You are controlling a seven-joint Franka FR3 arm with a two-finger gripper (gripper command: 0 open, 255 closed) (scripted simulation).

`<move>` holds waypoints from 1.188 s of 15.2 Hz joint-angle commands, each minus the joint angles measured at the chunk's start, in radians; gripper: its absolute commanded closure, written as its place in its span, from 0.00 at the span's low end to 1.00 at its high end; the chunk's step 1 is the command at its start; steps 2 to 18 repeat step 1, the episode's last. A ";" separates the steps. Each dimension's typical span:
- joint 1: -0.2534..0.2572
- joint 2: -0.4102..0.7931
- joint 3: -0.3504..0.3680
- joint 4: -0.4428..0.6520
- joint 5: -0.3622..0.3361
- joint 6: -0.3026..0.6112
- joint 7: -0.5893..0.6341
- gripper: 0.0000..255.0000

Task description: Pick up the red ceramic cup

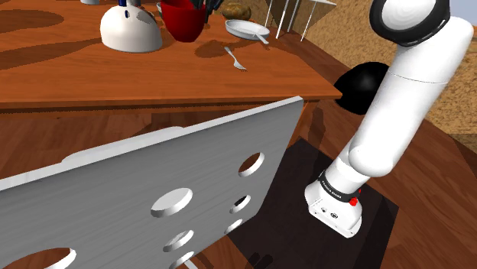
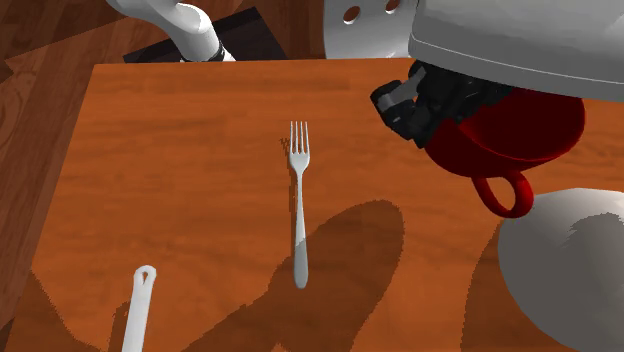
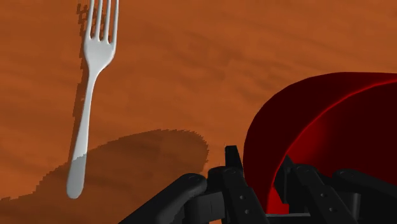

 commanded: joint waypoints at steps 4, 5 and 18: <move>0.000 0.003 0.000 0.014 0.000 -0.011 0.001 1.00; 0.000 0.003 0.000 0.014 0.000 -0.011 0.001 1.00; 0.000 0.003 0.000 0.014 0.000 -0.011 0.001 1.00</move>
